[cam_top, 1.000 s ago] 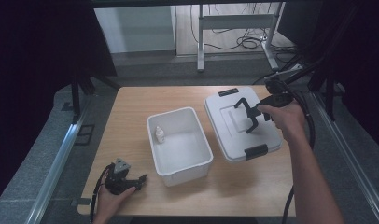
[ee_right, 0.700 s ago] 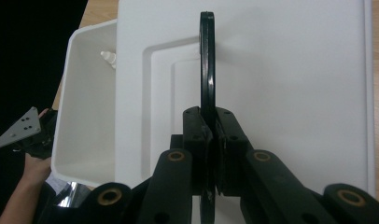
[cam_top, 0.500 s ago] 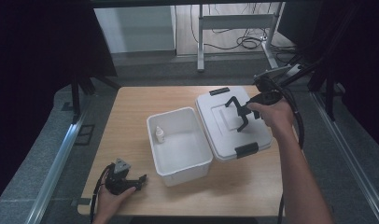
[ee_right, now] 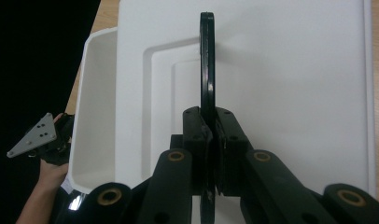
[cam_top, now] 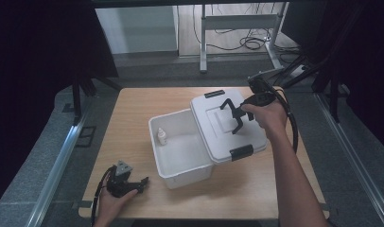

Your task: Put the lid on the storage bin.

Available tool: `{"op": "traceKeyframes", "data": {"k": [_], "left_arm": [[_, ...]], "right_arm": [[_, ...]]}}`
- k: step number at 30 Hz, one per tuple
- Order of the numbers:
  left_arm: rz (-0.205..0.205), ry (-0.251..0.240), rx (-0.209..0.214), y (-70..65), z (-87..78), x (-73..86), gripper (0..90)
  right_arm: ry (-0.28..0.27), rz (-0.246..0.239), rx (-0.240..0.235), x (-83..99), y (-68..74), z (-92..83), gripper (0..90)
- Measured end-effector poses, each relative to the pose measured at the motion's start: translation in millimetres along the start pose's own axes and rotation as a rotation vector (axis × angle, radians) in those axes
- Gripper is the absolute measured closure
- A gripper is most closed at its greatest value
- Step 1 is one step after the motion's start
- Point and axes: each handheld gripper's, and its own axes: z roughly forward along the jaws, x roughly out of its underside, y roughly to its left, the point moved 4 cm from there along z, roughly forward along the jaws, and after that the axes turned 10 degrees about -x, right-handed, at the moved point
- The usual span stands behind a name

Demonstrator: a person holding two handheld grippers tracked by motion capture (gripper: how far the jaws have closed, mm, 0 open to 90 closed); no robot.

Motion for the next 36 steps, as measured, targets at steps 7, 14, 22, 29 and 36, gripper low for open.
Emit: {"op": "traceKeyframes", "data": {"k": [7, 14, 22, 29, 36], "left_arm": [[0.001, 0.000, 0.001, -0.2, 0.0, 0.0, 11.9], [0.001, -0.002, 0.003, -0.4, 0.1, 0.0, 11.9], [0.002, -0.003, 0.004, -0.6, 0.1, 0.0, 11.9], [0.003, -0.003, 0.006, -0.7, 0.1, -0.1, 11.9], [0.002, -0.004, 0.006, -0.8, 0.2, -0.2, 11.9]], "right_arm": [[0.009, 0.006, 0.000, -0.8, 5.7, 7.7, 84.9], [0.005, 0.005, -0.006, -1.8, 13.2, 15.9, 84.9], [-0.001, 0.019, -0.024, -1.8, 23.4, 22.8, 84.9], [0.000, 0.024, -0.025, -1.1, 33.5, 30.0, 85.0], [0.017, 0.022, -0.024, 0.2, 44.7, 42.0, 84.9]]}}
